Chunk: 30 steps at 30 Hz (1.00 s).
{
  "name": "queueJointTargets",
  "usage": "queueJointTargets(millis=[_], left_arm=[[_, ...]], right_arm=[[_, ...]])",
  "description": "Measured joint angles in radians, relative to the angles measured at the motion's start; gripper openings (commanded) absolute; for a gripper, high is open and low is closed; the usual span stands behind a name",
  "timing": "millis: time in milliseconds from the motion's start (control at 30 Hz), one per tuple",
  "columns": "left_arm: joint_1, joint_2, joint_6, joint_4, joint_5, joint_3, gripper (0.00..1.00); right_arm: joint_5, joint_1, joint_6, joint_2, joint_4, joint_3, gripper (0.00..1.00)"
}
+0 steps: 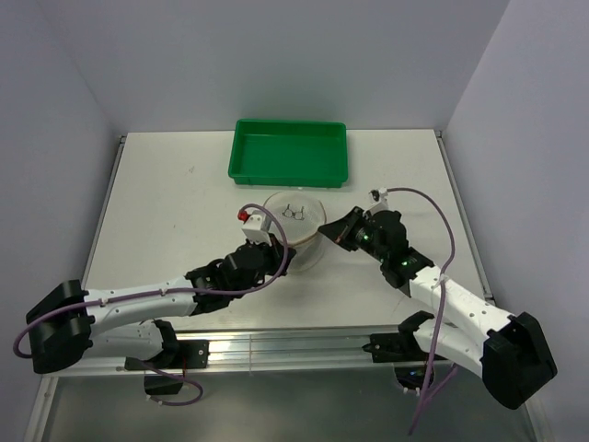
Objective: Place the bra in the laundry bag and zip it closed
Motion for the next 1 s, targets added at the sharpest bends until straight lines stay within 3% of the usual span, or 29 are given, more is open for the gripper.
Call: queueJointTargets(millis=[267,367,400,500,667,767,800,900,1000], left_arm=[[-0.001,-0.148,-0.007,-0.135,-0.143,-0.029,0.00],[-0.003,-0.169,-0.006,-0.145,-0.161,-0.034,0.00],[-0.003,-0.164,-0.006,-0.144,-0.162,-0.034,0.00],[-0.003,-0.141,-0.007,-0.117,-0.145,-0.039,0.00],[-0.011,-0.084,-0.006,-0.051,-0.099,-0.038,0.00],[-0.018,-0.043,-0.005,-0.016,-0.069,-0.030,0.00],[-0.020,-0.029,-0.004,-0.006,-0.062,-0.025,0.00],[-0.031,0.007,-0.003,0.018,-0.037,-0.009,0.00],[-0.035,0.013,-0.003,0.024,-0.024,-0.007,0.00]], right_arm=[[-0.085,-0.127,-0.127,0.049,-0.079,0.059,0.00],[-0.122,-0.134,-0.153,0.073,-0.082,0.092,0.36],[-0.128,-0.135,-0.158,0.079,-0.074,0.095,0.56],[-0.138,-0.132,-0.152,0.073,-0.068,0.084,0.69],[-0.118,-0.032,-0.107,-0.068,-0.069,-0.014,0.69],[-0.116,0.035,-0.068,-0.113,-0.050,-0.048,0.62],[-0.113,0.052,-0.054,-0.111,-0.039,-0.055,0.53],[-0.109,0.069,-0.031,-0.088,-0.019,-0.056,0.47],[-0.090,0.070,-0.028,-0.053,-0.016,-0.048,0.51]])
